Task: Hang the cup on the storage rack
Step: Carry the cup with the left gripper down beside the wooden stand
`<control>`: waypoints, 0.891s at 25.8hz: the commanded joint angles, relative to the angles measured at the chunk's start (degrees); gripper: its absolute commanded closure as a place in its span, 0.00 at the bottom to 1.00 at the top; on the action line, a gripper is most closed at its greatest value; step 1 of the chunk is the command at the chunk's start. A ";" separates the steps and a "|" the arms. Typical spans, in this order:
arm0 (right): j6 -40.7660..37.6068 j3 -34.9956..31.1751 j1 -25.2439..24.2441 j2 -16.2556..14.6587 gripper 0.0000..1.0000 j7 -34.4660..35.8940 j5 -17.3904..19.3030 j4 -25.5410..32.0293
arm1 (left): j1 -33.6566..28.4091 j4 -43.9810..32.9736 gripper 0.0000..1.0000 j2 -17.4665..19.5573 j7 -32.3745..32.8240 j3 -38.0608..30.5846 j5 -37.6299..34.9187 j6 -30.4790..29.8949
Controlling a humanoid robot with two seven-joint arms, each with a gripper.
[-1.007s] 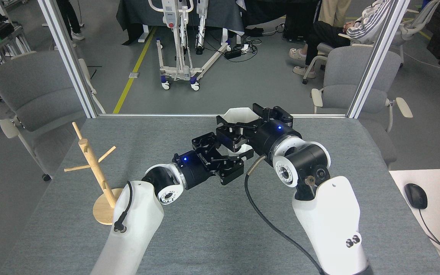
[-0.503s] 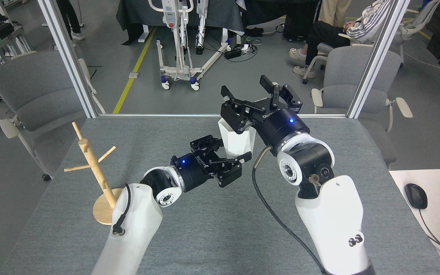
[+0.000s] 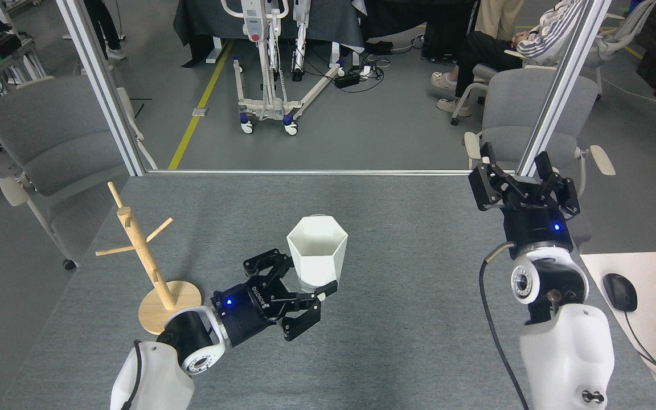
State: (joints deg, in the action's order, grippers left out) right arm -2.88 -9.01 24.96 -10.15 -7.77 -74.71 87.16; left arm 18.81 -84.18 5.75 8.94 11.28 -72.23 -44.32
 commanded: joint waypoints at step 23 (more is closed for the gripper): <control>-4.51 -6.37 -14.76 -3.56 0.01 24.38 -13.01 -10.34 | -21.53 -14.87 1.00 1.46 0.12 -29.83 -0.19 -0.68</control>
State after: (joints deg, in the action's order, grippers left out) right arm -7.31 -15.30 9.89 -13.80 16.66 -87.64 77.18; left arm -1.57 -99.04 8.97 8.86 -20.10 -72.23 -44.95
